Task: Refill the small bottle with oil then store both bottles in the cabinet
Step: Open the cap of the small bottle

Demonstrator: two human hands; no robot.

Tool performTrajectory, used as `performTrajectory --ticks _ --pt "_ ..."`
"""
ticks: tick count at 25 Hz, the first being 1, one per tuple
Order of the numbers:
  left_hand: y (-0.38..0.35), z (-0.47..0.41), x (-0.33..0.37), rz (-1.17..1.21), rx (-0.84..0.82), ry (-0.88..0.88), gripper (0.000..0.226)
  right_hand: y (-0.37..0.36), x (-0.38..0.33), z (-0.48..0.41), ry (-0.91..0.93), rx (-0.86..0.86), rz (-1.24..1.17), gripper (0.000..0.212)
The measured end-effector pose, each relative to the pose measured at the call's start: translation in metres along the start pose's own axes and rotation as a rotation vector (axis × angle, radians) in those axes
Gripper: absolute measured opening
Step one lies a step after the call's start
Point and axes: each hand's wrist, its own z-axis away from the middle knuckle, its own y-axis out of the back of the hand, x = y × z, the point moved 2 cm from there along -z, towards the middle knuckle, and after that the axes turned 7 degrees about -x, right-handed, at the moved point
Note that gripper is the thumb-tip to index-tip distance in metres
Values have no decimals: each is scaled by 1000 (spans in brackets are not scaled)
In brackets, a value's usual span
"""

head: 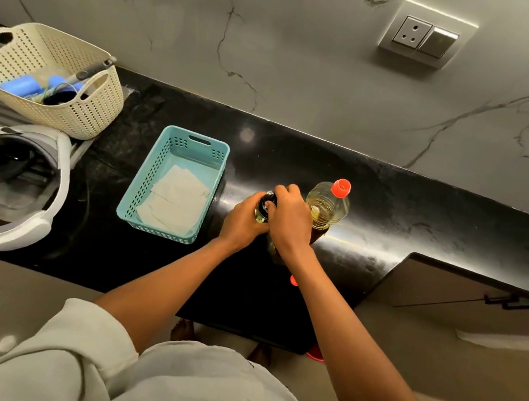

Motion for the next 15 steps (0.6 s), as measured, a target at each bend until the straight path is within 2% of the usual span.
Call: performTrajectory --ticks 5,7,11,15 --pt "-1 -3 -1 -37 12 18 61 9 16 52 41 222 -292 19" --pt "-1 -5 -1 -56 33 26 65 -5 32 96 -8 208 -378 21" --pt "-5 -6 -3 -80 62 18 70 -47 61 158 -122 85 -217 30" --pt "-8 -5 -4 -86 53 -4 66 -64 74 162 -130 45 -117 29"
